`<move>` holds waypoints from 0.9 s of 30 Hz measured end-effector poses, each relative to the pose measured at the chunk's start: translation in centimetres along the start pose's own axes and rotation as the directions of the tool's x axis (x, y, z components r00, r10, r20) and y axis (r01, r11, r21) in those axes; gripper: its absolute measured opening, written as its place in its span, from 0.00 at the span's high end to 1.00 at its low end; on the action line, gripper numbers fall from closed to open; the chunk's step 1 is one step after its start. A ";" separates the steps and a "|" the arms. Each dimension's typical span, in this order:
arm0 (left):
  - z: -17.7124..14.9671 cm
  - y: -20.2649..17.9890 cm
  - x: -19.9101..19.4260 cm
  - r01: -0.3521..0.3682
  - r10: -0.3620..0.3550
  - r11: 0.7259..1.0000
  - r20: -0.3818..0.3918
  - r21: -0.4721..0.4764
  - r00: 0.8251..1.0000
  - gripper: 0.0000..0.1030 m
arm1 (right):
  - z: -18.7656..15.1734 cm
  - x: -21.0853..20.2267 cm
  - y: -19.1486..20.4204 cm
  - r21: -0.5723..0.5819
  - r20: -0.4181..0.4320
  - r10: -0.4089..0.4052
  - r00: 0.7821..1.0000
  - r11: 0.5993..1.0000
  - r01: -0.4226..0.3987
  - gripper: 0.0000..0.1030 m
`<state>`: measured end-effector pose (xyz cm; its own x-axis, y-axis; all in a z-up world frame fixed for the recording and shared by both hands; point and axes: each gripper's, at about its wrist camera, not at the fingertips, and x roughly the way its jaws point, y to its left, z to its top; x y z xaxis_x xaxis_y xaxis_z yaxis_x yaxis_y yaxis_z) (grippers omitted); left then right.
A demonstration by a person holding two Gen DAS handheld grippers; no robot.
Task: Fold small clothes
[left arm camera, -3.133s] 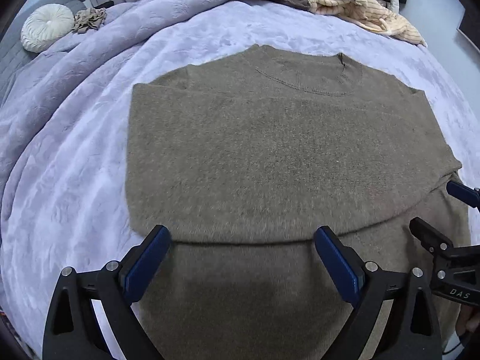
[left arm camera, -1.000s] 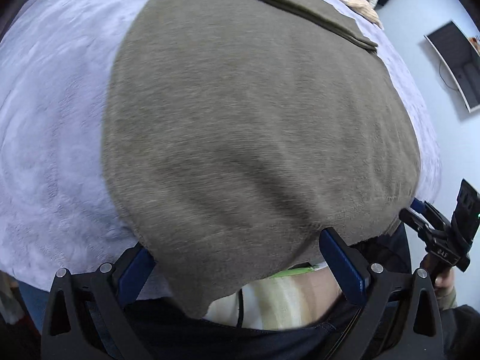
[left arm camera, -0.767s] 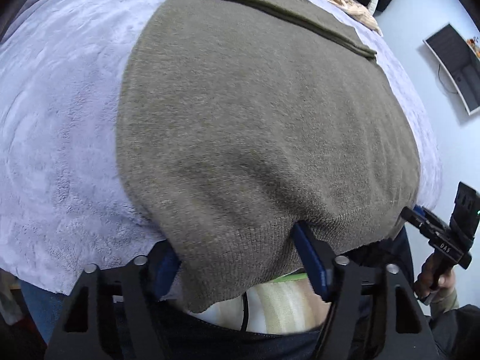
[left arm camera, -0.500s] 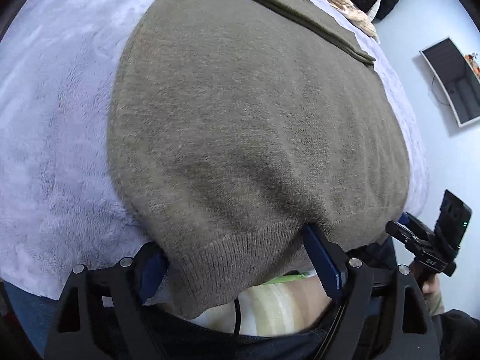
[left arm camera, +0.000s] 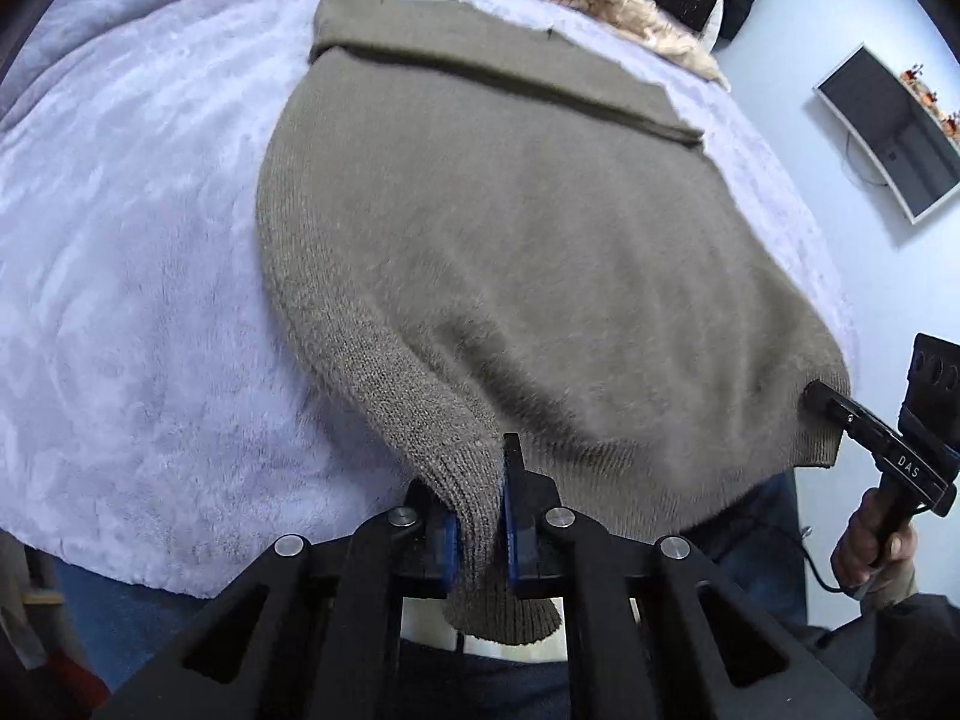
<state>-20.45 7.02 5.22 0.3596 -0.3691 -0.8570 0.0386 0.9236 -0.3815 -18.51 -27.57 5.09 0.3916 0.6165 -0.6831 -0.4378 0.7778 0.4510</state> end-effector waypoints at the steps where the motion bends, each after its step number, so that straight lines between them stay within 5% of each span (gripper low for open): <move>1: 0.3 -0.1 -0.7 0.013 -0.013 1.000 0.024 -0.003 1.000 0.88 | 0.5 -0.6 0.1 -0.003 0.018 0.009 1.000 1.000 -0.009 0.89; 13: 5.9 0.1 -4.5 0.052 -0.038 0.997 0.199 -0.065 0.979 0.88 | 6.3 -4.6 -1.1 0.118 0.205 0.038 0.978 0.991 -0.063 0.89; 27: 13.1 -1.1 -3.5 -0.041 0.063 0.994 0.218 -0.102 0.974 0.88 | 13.4 -3.5 -1.1 0.118 0.196 -0.082 0.977 0.991 0.059 0.89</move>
<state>-9.59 8.66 13.20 0.5561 -0.2788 -0.7829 -0.0712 0.9226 -0.3791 -8.57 -28.94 14.68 0.5772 0.5628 -0.5917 -0.3153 0.8220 0.4742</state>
